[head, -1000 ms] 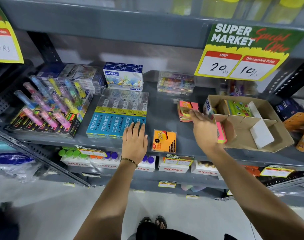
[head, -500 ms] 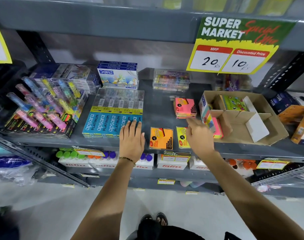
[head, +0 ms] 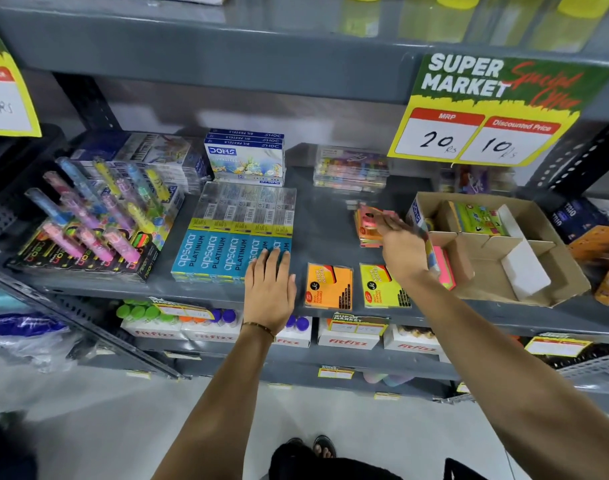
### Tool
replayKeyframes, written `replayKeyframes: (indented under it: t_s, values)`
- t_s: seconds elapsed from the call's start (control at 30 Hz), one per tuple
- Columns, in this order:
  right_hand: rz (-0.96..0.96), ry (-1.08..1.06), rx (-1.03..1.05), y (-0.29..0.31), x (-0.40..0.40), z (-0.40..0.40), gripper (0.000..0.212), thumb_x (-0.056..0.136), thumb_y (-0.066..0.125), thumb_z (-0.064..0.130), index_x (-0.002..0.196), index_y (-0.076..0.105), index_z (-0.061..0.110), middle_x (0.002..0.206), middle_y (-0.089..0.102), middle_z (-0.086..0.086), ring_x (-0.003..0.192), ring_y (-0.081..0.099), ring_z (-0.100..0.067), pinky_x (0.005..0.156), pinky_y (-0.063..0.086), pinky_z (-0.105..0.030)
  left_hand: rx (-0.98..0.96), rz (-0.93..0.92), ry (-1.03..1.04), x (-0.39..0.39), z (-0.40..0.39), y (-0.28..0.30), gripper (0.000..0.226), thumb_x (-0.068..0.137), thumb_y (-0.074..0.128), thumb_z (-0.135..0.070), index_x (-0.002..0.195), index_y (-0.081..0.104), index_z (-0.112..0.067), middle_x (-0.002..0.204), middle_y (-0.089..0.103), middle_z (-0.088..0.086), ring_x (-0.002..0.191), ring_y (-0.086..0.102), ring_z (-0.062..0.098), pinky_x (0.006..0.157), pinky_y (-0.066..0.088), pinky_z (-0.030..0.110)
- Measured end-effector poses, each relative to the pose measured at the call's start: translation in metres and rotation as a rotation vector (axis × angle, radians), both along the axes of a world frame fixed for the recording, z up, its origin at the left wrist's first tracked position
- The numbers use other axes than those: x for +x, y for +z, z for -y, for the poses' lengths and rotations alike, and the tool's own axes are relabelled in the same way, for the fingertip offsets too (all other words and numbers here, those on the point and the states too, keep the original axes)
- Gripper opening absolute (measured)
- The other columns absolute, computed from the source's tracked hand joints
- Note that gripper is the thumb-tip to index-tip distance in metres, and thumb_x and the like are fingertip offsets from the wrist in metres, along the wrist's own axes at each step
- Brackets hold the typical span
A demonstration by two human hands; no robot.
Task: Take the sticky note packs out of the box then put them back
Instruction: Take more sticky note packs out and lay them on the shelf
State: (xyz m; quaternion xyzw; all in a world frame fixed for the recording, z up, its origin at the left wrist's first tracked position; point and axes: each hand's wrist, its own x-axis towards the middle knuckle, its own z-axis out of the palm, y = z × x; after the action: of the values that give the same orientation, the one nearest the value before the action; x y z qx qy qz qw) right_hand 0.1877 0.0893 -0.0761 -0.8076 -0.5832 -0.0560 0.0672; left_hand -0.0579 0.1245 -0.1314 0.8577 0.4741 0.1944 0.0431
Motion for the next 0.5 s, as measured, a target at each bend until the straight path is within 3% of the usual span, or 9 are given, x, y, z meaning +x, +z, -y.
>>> replayKeyframes:
  t_s: [0.1, 0.17, 0.3, 0.4, 0.5]
  values:
    - [0.09, 0.141, 0.289, 0.002, -0.023, 0.002, 0.06, 0.061, 0.064, -0.02, 0.116, 0.066, 0.004, 0.113, 0.071, -0.014, 0.1, 0.07, -0.029, 0.081, 0.057, -0.036, -0.003, -0.015, -0.005, 0.0, 0.0, 0.002, 0.048, 0.09, 0.028, -0.029, 0.125, 0.048, -0.003, 0.126, 0.056, 0.021, 0.12, 0.047, 0.039, 0.101, 0.035, 0.054]
    - [0.128, 0.258, 0.328, -0.002, -0.046, -0.003, 0.055, 0.054, 0.071, -0.021, 0.105, 0.071, 0.0, 0.101, 0.075, -0.017, 0.087, 0.074, -0.031, 0.069, 0.06, -0.038, -0.003, -0.01, -0.007, -0.001, 0.0, 0.002, 0.048, 0.09, 0.028, -0.028, 0.125, 0.048, -0.003, 0.126, 0.056, 0.021, 0.121, 0.047, 0.038, 0.101, 0.035, 0.054]
    - [0.024, 0.299, -0.032, -0.012, -0.079, -0.021, 0.057, 0.083, 0.052, -0.013, 0.137, 0.043, 0.002, 0.141, 0.05, -0.016, 0.127, 0.052, -0.029, 0.101, 0.048, -0.039, 0.005, -0.004, -0.012, -0.001, 0.001, 0.003, 0.047, 0.09, 0.03, -0.027, 0.124, 0.05, -0.003, 0.124, 0.057, 0.021, 0.118, 0.049, 0.039, 0.1, 0.037, 0.054]
    - [0.03, 0.216, -0.156, -0.018, -0.089, -0.026, 0.048, 0.086, 0.049, -0.007, 0.132, 0.045, 0.006, 0.132, 0.056, -0.013, 0.114, 0.059, -0.028, 0.087, 0.053, -0.037, -0.004, -0.019, -0.012, -0.001, 0.001, 0.004, 0.047, 0.09, 0.029, -0.027, 0.124, 0.05, -0.003, 0.124, 0.057, 0.021, 0.118, 0.05, 0.039, 0.099, 0.037, 0.055]
    - [-0.08, 0.155, 0.056, -0.009, -0.083, -0.029, 0.034, 0.09, 0.046, 0.003, 0.123, 0.057, 0.007, 0.124, 0.062, -0.014, 0.109, 0.062, -0.028, 0.089, 0.054, -0.036, -0.023, -0.037, -0.007, 0.0, 0.0, 0.004, 0.047, 0.09, 0.028, -0.027, 0.124, 0.049, -0.003, 0.124, 0.057, 0.021, 0.118, 0.05, 0.039, 0.1, 0.036, 0.055]
